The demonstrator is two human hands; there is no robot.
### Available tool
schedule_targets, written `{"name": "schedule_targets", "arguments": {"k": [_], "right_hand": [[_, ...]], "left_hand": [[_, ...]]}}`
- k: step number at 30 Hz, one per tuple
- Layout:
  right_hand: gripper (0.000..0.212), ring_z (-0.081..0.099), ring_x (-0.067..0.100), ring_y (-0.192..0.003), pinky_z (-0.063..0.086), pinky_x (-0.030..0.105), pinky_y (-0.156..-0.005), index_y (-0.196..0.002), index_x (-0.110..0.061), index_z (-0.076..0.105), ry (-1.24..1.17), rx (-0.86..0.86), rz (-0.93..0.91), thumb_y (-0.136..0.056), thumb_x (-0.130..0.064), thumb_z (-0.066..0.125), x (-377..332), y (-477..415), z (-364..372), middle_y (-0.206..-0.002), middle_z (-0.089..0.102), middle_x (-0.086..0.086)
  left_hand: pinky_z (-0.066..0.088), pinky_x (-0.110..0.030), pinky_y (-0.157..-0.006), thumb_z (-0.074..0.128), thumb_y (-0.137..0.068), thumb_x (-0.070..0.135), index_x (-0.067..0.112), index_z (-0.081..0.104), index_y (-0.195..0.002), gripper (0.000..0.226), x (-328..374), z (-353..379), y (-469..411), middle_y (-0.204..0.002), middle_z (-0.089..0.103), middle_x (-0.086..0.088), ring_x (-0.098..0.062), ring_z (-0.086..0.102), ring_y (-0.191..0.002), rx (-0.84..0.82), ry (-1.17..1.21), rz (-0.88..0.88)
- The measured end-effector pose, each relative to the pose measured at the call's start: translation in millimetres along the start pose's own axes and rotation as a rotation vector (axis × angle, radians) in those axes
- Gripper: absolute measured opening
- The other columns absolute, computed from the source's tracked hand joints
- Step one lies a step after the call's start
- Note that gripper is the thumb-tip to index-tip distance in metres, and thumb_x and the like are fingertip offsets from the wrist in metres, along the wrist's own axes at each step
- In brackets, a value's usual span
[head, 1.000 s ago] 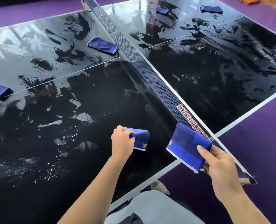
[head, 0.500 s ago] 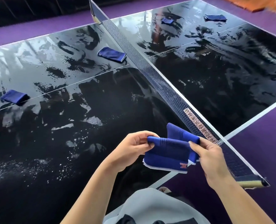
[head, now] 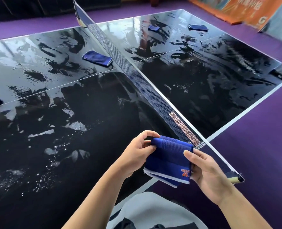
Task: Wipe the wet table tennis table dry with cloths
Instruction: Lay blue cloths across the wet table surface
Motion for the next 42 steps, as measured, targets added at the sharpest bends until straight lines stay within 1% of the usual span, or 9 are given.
{"name": "schedule_targets", "arguments": {"k": [8,13,16,18,23,27,32,35,42], "right_hand": [[0.03,0.07,0.035,-0.104,0.051,0.053,-0.089,-0.117,-0.018,0.073,0.125,-0.019,-0.03,-0.087,-0.015,0.067,-12.6,4.5,-28.8,-0.115,0.073,0.014],[0.023,0.07,0.021,-0.067,0.051,0.028,-0.052,-0.108,-0.008,0.076,0.083,0.001,0.037,-0.086,-0.013,0.069,3.1,9.1,-71.2,-0.098,0.075,0.02],[0.054,0.072,0.032,-0.065,0.057,0.028,-0.05,-0.099,0.001,0.076,0.038,-0.06,0.099,-0.054,-0.025,0.093,10.6,-1.6,-77.6,-0.087,0.074,0.025],[0.046,0.068,0.029,-0.056,0.053,0.024,-0.045,-0.097,0.003,0.075,0.03,-0.154,0.155,-0.057,-0.018,0.085,15.5,-10.2,-72.2,-0.082,0.073,0.024],[0.034,0.071,0.042,-0.093,0.06,0.04,-0.066,-0.106,0.004,0.073,-0.054,-0.567,0.286,-0.076,-0.01,0.078,20.3,-16.9,-32.2,-0.109,0.069,0.031],[0.045,0.069,0.034,-0.092,0.057,0.034,-0.071,-0.111,0.001,0.073,0.085,-0.793,0.315,-0.073,-0.023,0.077,33.5,-3.7,13.0,-0.11,0.071,0.023],[0.022,0.072,0.034,-0.096,0.058,0.034,-0.072,-0.111,-0.006,0.074,0.34,-0.795,0.243,-0.09,-0.009,0.067,58.7,36.8,71.1,-0.107,0.074,0.02],[0.021,0.071,0.04,-0.096,0.056,0.053,-0.086,-0.109,-0.014,0.075,0.502,-0.752,0.149,-0.09,-0.009,0.068,81.1,65.4,97.8,-0.102,0.076,0.013],[0.018,0.063,0.021,-0.067,0.058,0.039,-0.065,-0.099,-0.008,0.077,0.587,-0.744,0.19,-0.094,-0.002,0.061,160.0,158.4,182.6,-0.083,0.073,0.01]], "left_hand": [[0.044,-0.034,-0.069,0.046,-0.1,-0.003,0.03,0.062,-0.11,0.038,2.0,34.1,-1.6,-0.094,0.069,-0.006,-0.019,0.056,-0.083,0.099,0.081,-0.031],[0.042,-0.031,-0.071,0.05,-0.092,0.001,0.025,0.06,-0.114,0.035,-3.5,77.4,12.9,-0.093,0.065,-0.006,-0.017,0.054,-0.08,0.175,0.111,-0.089],[0.044,-0.019,-0.065,0.054,-0.095,-0.004,0.02,0.06,-0.118,0.034,-1.4,83.3,35.9,-0.094,0.068,0.001,-0.007,0.056,-0.077,0.336,0.075,-0.09],[0.05,-0.02,-0.072,0.058,-0.093,-0.005,0.016,0.062,-0.116,0.032,-3.8,75.3,56.0,-0.096,0.071,-0.001,-0.008,0.063,-0.084,0.507,0.071,-0.089],[0.049,-0.045,-0.104,0.071,-0.081,0.025,0.026,0.061,-0.129,0.05,-19.4,68.3,126.4,-0.128,0.066,-0.011,-0.024,0.063,-0.12,0.595,0.15,-0.133],[0.046,-0.047,-0.106,0.068,-0.085,0.019,0.021,0.064,-0.131,0.046,-25.2,74.9,187.1,-0.131,0.066,-0.013,-0.033,0.061,-0.124,0.615,0.22,-0.166],[0.059,-0.036,-0.085,0.057,-0.099,0.002,0.02,0.07,-0.119,0.03,-42.7,62.6,259.9,-0.112,0.075,-0.005,-0.024,0.072,-0.104,0.938,0.141,-0.167],[0.059,-0.034,-0.086,0.057,-0.099,0.002,0.016,0.071,-0.117,0.027,-61.4,49.9,308.5,-0.111,0.075,-0.008,-0.023,0.073,-0.1,1.059,0.281,-0.086],[0.055,-0.039,-0.092,0.073,-0.083,0.013,0.021,0.075,-0.112,0.031,-102.3,16.6,438.4,-0.114,0.071,-0.014,-0.026,0.067,-0.101,0.982,0.592,0.17]]}}
Point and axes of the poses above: each hand's wrist, its own y-axis away from the middle knuckle, its own z-axis out of the palm, x = y × z, the point moved 5 cm from there along -y, towards the middle knuckle
